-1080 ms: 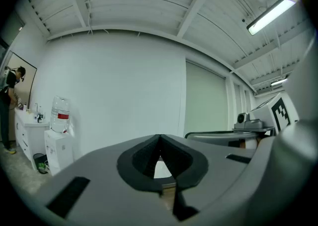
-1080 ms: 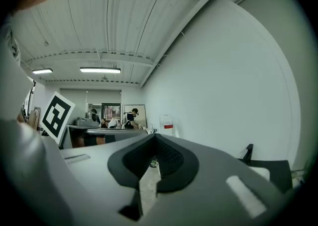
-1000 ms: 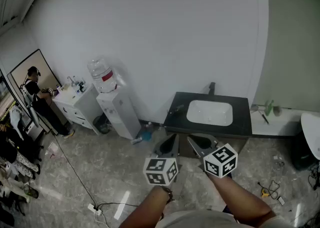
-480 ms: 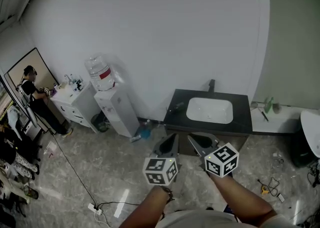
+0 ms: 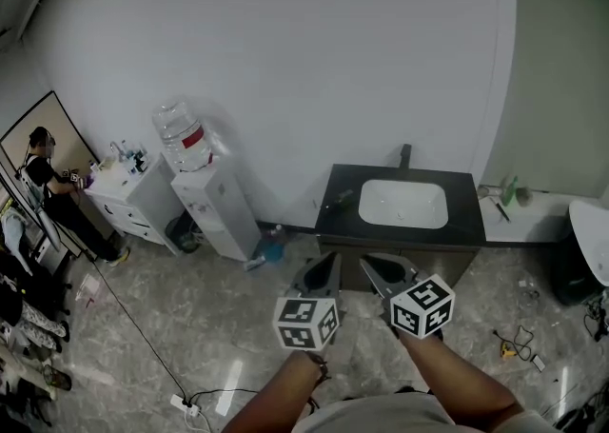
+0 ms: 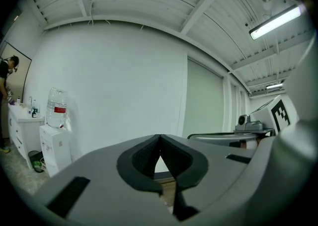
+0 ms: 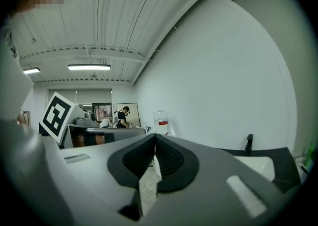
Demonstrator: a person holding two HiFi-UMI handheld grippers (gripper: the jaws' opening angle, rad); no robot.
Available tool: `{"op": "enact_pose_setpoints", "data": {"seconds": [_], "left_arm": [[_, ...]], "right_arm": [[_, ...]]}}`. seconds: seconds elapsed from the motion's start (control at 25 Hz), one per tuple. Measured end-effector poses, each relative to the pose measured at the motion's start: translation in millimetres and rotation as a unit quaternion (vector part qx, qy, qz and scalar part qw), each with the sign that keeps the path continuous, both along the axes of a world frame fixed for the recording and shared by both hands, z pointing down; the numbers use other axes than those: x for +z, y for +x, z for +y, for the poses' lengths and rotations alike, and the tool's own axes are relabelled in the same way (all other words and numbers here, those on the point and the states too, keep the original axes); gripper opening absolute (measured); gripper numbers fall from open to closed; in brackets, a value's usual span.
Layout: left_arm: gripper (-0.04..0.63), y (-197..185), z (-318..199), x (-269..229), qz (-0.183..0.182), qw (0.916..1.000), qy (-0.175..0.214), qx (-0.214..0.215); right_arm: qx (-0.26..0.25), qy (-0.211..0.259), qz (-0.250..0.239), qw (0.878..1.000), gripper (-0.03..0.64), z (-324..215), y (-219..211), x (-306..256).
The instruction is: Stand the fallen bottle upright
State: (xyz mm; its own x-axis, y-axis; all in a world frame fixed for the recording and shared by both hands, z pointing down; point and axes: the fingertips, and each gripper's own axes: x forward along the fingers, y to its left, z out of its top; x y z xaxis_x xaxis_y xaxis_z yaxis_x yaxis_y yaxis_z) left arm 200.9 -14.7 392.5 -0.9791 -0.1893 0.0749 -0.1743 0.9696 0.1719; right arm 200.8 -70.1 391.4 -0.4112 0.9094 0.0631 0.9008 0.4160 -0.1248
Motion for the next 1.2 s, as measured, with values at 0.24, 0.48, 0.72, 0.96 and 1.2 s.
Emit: {"op": "enact_pose_setpoints", "data": {"seconds": [0.24, 0.48, 0.72, 0.96, 1.2], "left_arm": [[0.006, -23, 31, 14, 0.004, 1.0, 0.006, -0.003], [0.007, -85, 66, 48, 0.017, 0.9997, 0.008, -0.017], [0.008, -199, 106, 87, 0.041, 0.9984, 0.008, -0.037], [0.008, -328, 152, 128, 0.08, 0.994, 0.024, -0.071], [0.008, -406, 203, 161, 0.121, 0.9848, 0.047, -0.116]], "right_arm": [[-0.003, 0.011, 0.007, 1.0, 0.005, 29, -22, 18], [-0.014, 0.012, 0.023, 1.0, 0.006, 60, -97, 53], [-0.074, 0.038, 0.008, 0.997, 0.006, 106, -220, 94], [-0.197, 0.163, -0.008, 0.967, 0.012, 167, -354, 165], [-0.304, 0.283, -0.025, 0.909, 0.032, 227, -450, 236]]}}
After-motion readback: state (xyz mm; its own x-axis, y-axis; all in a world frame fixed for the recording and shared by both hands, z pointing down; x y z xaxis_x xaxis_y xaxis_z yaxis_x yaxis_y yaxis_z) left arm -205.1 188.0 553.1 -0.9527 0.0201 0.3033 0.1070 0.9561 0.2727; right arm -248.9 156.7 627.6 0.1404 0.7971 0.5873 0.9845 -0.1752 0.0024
